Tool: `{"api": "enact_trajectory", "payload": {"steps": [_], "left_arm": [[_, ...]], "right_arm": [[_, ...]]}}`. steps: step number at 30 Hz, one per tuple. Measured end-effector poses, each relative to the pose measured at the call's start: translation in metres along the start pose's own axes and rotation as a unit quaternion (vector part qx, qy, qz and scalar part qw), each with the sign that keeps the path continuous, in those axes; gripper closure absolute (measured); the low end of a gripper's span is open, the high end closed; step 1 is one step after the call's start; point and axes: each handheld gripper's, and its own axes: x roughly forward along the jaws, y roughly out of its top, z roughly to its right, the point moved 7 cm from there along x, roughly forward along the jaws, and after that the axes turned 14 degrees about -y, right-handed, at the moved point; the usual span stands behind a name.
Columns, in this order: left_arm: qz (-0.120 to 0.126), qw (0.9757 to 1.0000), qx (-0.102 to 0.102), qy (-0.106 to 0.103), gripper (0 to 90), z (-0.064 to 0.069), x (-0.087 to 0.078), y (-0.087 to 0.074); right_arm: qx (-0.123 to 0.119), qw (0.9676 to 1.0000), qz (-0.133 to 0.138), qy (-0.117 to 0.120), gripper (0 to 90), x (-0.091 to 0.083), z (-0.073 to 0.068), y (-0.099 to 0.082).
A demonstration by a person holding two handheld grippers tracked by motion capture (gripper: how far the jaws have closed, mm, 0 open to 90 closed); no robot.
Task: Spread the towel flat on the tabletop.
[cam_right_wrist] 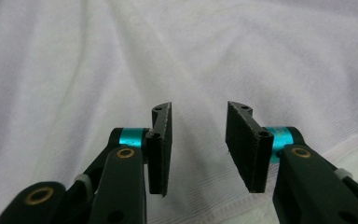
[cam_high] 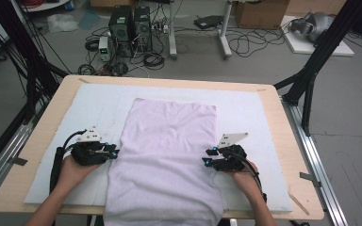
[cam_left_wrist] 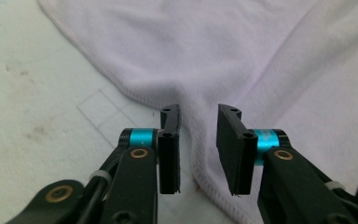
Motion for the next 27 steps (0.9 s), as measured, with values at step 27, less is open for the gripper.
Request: {"api": "enact_trajectory", "payload": {"steps": [27], "left_arm": [[0.033, 0.9993, 0.015, -0.011, 56.8, 0.002, 0.009, 0.010]], "right_arm": [[0.019, 0.9997, 0.013, -0.007, 43.3, 0.012, 0.011, 0.018]]}}
